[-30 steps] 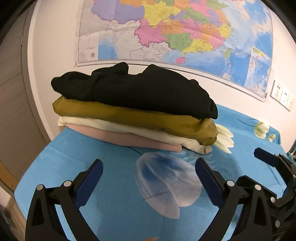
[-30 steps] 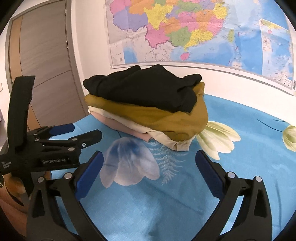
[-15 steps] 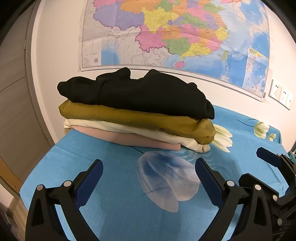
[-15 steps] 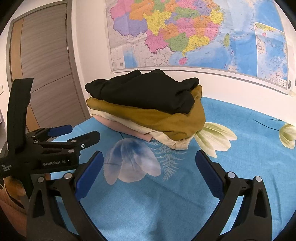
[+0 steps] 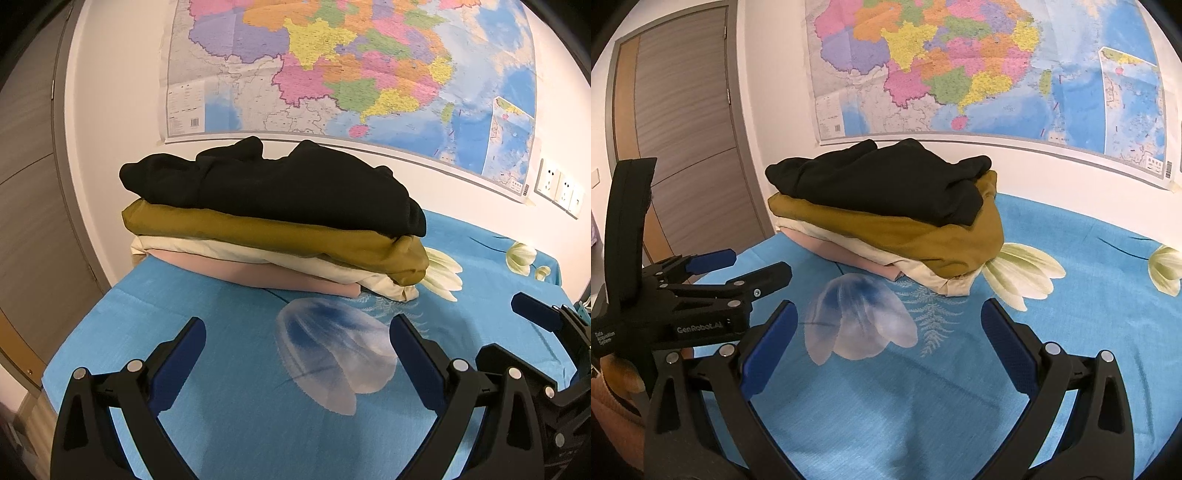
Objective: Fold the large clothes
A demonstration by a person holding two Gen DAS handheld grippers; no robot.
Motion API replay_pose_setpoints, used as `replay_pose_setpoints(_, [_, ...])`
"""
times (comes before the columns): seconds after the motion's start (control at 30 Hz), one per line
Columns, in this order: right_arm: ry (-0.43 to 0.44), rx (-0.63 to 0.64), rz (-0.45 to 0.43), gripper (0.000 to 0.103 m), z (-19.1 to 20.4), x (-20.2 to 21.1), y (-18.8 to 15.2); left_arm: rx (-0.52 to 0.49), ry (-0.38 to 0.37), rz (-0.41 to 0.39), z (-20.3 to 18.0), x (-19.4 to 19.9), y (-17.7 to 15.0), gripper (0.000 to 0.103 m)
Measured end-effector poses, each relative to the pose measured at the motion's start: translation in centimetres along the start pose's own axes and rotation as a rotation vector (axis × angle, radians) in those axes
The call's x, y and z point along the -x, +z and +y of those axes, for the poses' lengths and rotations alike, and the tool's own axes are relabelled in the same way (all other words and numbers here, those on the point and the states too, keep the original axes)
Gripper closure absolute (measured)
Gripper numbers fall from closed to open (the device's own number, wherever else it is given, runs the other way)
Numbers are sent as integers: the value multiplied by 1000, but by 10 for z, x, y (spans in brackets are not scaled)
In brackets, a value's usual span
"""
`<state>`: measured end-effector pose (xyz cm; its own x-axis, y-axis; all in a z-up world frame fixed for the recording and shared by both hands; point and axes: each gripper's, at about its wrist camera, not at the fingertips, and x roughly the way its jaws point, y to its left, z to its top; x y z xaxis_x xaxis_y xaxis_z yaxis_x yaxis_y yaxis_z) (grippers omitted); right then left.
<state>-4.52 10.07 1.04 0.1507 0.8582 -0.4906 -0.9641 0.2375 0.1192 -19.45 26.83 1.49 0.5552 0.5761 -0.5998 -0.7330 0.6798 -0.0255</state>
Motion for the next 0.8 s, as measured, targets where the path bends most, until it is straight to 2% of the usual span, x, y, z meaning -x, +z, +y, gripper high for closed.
replay_pose_setpoints(0.8, [17, -3, 5, 5, 4, 2, -1, -2, 5, -4, 6, 2, -3, 7])
